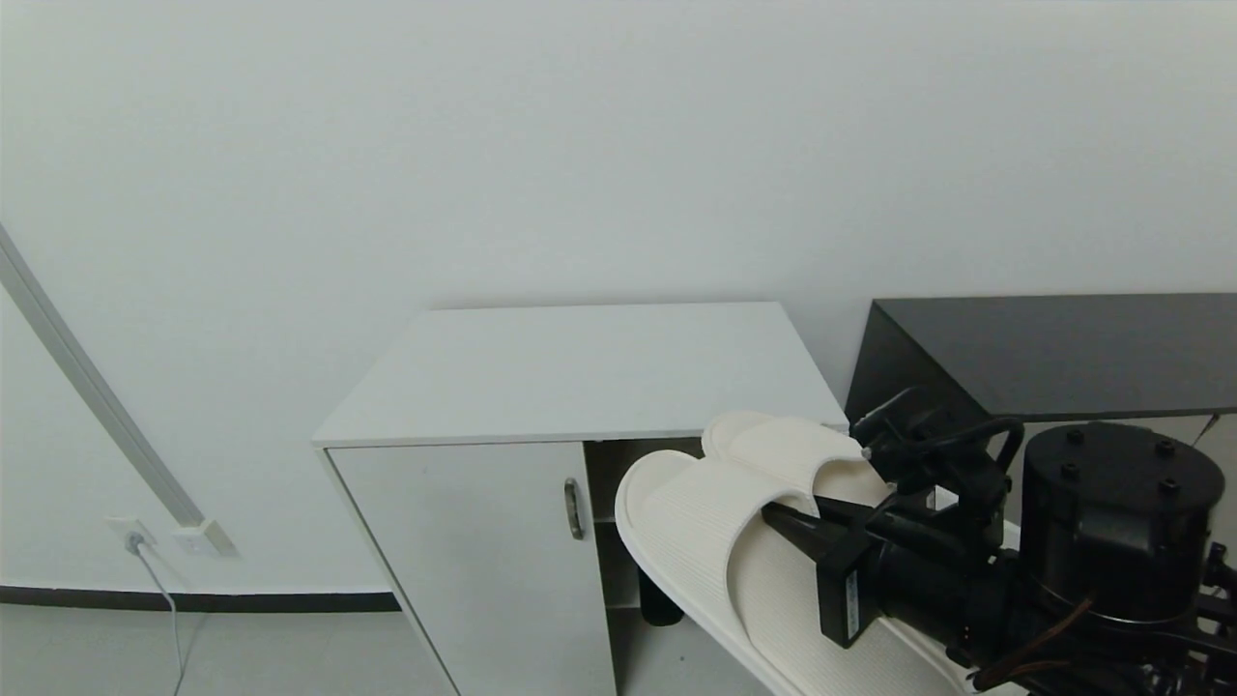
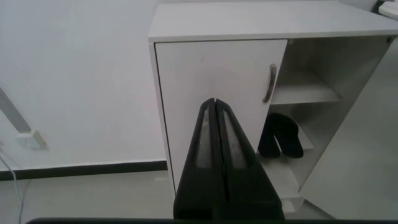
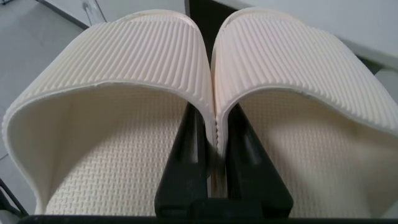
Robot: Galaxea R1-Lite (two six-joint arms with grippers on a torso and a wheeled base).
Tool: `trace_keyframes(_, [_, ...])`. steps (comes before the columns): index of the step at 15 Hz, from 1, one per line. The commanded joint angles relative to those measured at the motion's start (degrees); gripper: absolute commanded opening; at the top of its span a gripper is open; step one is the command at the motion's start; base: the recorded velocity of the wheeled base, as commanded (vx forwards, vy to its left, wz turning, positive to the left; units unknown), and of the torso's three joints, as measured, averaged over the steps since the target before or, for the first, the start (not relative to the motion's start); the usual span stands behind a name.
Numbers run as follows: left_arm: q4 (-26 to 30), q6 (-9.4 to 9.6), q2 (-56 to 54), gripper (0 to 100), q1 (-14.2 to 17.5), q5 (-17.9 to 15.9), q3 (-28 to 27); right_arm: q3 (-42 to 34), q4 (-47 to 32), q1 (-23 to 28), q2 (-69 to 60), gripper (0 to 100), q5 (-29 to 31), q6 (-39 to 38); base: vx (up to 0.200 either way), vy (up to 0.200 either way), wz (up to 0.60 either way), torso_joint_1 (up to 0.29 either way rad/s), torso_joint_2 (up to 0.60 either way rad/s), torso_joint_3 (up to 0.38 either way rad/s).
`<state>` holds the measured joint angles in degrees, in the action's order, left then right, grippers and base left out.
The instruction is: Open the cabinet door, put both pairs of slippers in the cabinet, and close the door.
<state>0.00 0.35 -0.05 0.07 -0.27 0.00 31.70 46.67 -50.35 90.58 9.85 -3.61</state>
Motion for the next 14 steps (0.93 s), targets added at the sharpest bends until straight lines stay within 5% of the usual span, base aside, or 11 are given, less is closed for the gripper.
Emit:
trace_keyframes(1, [0.0, 0.0, 0.05, 0, 0.01, 0.0, 0.0, -0.32, 0.0, -0.01, -0.66, 0, -0.09, 0.0, 0.0, 0.0, 0.0, -0.227, 0.53, 0.305])
trace_keyframes(14, [0.0, 0.0, 0.05, 0, 0.01, 0.0, 0.0, -0.41, 0.0, -0.28, -0.66, 0, -0.01, 0.36, 0.0, 0.0, 0.0, -0.199, 0.52, 0.318])
